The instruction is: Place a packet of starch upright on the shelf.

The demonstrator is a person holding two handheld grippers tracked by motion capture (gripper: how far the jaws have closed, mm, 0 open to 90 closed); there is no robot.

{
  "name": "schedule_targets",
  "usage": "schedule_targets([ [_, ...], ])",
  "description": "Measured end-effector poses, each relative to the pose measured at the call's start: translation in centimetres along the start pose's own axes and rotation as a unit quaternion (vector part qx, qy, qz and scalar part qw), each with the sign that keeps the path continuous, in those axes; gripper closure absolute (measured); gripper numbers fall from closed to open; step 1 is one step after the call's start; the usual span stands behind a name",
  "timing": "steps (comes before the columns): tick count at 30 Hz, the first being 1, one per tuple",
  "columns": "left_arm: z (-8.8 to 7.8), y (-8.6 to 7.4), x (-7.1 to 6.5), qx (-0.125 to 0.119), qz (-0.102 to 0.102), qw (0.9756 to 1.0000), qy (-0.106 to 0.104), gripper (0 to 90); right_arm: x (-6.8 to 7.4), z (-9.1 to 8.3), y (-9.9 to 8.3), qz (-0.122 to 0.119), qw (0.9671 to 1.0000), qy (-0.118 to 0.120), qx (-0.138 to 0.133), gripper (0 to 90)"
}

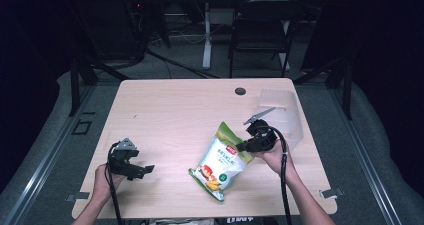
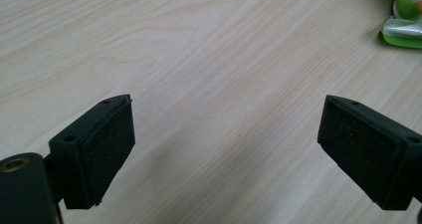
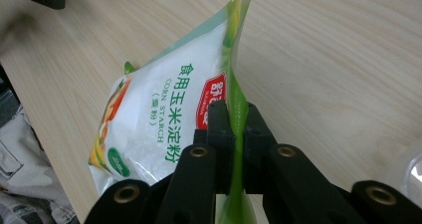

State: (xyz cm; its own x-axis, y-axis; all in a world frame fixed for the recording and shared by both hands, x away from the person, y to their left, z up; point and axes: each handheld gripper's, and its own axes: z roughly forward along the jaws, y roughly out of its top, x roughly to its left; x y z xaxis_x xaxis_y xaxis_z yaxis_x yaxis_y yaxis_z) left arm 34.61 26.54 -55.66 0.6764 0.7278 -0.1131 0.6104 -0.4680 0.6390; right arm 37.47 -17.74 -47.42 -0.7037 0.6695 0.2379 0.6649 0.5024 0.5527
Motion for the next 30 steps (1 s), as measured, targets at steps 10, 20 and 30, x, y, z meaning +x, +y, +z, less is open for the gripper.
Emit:
schedule_targets([
  [10,0.1,0.0,0.0,0.003,0.002,1.0000,-0.001,7.9,0.0,-1.5,0.8,-0.009,0.9997,-0.012,-0.020,86.8],
  [20,0.1,0.0,0.0,0.001,0.002,1.0000,-0.001,8.0,0.7,-2.8,2.0,-0.027,0.9990,-0.013,-0.031,87.1],
  [30,0.0,0.1,0.0,-0.001,0.005,1.0000,-0.002,7.9,1.9,-4.3,3.4,-0.055,0.9974,-0.023,-0.040,87.8],
])
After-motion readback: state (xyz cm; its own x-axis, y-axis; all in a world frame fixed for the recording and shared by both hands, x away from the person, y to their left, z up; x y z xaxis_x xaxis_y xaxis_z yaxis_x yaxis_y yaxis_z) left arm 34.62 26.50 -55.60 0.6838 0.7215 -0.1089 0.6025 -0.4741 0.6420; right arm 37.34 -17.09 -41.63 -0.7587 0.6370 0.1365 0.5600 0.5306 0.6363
